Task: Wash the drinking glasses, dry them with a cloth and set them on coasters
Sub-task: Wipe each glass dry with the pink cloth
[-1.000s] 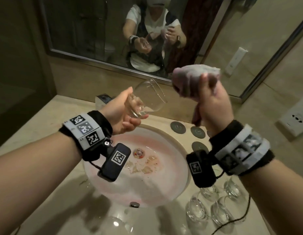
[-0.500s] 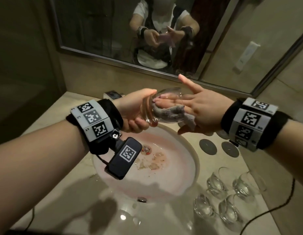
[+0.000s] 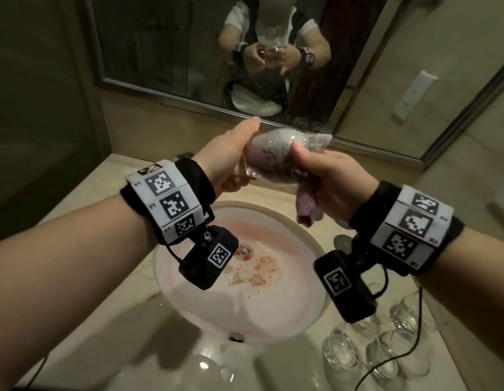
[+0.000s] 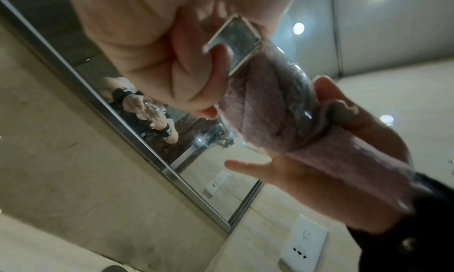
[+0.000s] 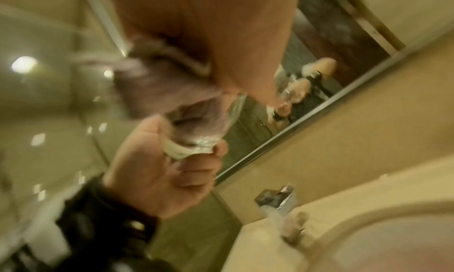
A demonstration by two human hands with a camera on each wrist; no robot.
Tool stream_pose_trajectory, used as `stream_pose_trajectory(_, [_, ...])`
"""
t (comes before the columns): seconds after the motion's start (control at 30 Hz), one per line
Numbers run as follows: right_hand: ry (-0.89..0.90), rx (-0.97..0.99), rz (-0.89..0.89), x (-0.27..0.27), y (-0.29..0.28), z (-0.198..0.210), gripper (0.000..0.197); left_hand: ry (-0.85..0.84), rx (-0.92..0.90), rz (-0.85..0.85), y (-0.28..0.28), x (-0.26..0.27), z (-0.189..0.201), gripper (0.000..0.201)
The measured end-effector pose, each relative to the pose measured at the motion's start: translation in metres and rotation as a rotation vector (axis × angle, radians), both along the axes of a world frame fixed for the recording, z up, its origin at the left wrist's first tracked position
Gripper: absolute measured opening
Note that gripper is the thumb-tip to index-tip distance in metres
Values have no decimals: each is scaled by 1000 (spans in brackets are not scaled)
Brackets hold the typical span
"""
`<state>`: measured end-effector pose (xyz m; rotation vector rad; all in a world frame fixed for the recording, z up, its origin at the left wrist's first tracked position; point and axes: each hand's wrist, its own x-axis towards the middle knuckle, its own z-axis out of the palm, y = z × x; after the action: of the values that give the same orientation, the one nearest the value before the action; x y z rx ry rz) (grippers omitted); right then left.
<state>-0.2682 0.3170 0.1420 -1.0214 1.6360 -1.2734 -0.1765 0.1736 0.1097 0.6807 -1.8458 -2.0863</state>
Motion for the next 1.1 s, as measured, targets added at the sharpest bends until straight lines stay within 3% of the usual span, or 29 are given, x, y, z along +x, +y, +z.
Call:
stream_pose_trajectory(0.13, [-127,-172,-158,3,-13,1,41,58,22,-32,0,-3,5,55])
stream_pose_trajectory(0.27, [25,-125,-191,4,-13,6,45,18,51,-171,-9,-4,17,65])
stream_pose_trajectory(0.4, [356,50,12,5,5,14,60,-20,50,-349,-19,0,18,67])
stream_pose_trajectory(0.47, [568,171,178,2,10,21,52,-64,44,-373,-18,2,18,62])
stream_pose_trajectory(0.53, [969,171,351,0,11,29,38,-118,26,-361,-16,4,19,63])
stream_pose_trajectory(0.6, [1411,72,513,-4,9,32,40,-142,46,-344,-16,5,19,54])
stream_pose_trajectory(0.7, [1763,47,564,-22,10,38,45,-151,132,-333,-19,8,16,49])
stream_pose_trajectory(0.83, [1810,-27,638,-27,17,46,40,-202,171,-367,-20,11,12,58])
stream_pose_trajectory(0.97, [1868,-170,760,-20,9,38,35,-241,222,-536,-12,12,10,56])
stream_pose_trajectory(1.1, [2035,-331,834,-25,-2,40,48,-232,365,-617,-6,12,9,51])
